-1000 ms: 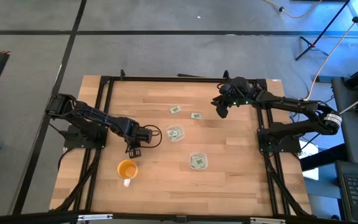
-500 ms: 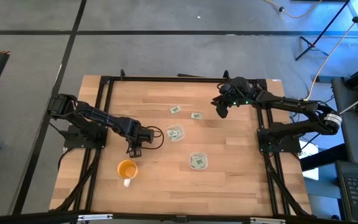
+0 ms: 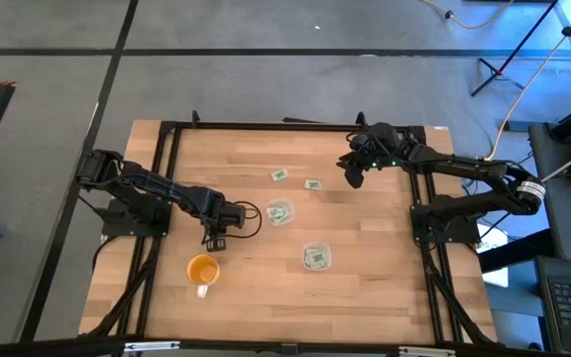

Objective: Pick and place Stevia / Truvia into bins
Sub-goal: Put the green stevia packet into the top transparent container

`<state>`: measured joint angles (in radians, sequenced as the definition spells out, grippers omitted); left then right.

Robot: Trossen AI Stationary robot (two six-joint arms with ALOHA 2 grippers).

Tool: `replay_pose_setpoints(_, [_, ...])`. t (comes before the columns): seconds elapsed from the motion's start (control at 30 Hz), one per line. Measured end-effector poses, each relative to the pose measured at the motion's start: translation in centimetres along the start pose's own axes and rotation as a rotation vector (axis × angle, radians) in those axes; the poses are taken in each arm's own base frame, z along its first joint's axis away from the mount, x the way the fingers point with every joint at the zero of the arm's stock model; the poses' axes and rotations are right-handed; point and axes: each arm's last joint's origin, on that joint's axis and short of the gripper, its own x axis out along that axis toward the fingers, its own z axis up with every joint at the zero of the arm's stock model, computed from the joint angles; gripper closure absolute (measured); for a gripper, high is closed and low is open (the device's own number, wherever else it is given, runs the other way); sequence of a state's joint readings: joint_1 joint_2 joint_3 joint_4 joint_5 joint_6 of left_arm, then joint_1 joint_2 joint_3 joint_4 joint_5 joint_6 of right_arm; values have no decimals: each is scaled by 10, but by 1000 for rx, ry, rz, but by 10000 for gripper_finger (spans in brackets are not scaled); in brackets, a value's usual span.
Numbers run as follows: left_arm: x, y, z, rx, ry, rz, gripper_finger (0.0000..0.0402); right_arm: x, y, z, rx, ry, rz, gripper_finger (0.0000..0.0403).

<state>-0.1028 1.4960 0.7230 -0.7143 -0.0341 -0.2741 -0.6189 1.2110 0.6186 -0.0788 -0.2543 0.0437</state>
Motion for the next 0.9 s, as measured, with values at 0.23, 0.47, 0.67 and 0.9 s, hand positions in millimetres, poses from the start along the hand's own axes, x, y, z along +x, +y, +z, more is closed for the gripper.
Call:
replay_pose_setpoints(0.23, [0, 2, 1, -9, 0, -2, 379, 0, 0, 0, 0, 0, 0, 286])
replay_pose_setpoints(0.47, [0, 9, 3, -43, 0, -6, 379, 0, 0, 0, 0, 0, 0, 286])
replay_pose_setpoints(0.67, [-14, 14, 19, -72, -46, -75, 379, 0, 0, 1, -2, -9, 1, 286])
replay_pose_setpoints(0.9, [-49, 15, 51, 35, -202, -73, 379, 0, 0, 1, -2, -8, 1, 286])
